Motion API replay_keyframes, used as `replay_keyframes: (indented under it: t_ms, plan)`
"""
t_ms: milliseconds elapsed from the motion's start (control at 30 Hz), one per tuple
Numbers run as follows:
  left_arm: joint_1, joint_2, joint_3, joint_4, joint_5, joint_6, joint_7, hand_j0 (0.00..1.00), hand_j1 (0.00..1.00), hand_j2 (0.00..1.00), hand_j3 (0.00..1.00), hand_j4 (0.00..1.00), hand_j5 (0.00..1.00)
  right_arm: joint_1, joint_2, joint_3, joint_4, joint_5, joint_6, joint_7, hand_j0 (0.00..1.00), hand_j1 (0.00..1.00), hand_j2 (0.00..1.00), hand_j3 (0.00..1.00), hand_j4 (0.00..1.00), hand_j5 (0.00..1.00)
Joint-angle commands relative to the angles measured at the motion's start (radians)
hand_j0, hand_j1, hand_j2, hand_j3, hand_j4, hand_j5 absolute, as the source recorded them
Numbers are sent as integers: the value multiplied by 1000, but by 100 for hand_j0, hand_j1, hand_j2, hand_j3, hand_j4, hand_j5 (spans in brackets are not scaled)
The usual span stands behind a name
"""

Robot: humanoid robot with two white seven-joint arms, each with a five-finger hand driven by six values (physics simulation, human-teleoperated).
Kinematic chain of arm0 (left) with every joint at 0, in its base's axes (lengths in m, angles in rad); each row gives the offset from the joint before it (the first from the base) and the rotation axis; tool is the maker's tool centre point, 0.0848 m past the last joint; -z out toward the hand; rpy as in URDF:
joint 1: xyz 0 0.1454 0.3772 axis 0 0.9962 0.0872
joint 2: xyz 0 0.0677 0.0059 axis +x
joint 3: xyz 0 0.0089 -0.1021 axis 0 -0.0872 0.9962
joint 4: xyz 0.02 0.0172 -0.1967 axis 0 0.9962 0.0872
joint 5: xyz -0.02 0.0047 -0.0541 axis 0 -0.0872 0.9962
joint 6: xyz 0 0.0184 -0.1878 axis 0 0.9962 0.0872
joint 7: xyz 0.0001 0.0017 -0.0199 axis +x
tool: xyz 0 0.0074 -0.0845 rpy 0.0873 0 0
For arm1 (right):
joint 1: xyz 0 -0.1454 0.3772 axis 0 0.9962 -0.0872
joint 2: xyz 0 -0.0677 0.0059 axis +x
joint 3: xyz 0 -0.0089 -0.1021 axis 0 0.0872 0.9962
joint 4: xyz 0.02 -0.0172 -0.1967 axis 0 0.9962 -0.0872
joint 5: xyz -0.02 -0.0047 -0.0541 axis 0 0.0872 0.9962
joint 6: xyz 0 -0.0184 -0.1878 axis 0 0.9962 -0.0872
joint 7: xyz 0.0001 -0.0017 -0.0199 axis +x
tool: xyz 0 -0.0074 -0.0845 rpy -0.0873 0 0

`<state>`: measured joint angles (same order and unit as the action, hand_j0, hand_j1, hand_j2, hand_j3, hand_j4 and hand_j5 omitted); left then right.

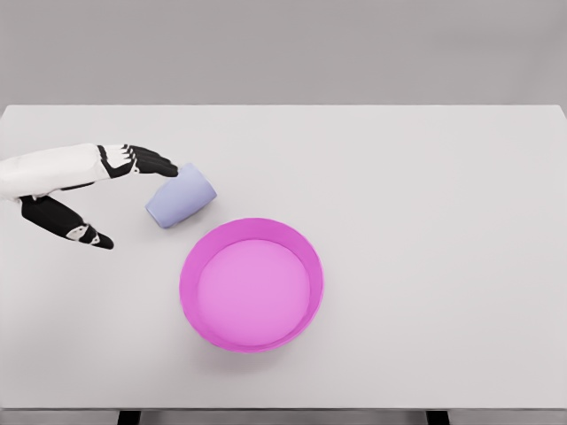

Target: Flip the cup with left arm and place it on the plate

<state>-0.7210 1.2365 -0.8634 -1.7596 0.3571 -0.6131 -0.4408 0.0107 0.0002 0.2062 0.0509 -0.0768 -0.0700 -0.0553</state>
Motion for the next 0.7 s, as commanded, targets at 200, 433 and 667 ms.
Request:
replay_keyframes:
  t_ms: [200, 433, 667]
  plan:
    - [23, -69, -5, -3, 144, 2, -1, 100, 100, 100, 100, 100, 100, 6, 0, -4, 4, 0, -1, 0, 100, 100, 100, 100, 100, 100]
    - [51, -133, 80, -4, 146, 2, 171, 100, 100, 100, 100, 100, 100, 6, 0, -4, 3, 0, -1, 0, 100, 100, 100, 100, 100, 100]
    - [90, -189, 86, -4, 312, 295, 275, 100, 100, 100, 100, 100, 100, 6, 0, -4, 3, 0, -1, 0, 100, 100, 100, 100, 100, 100]
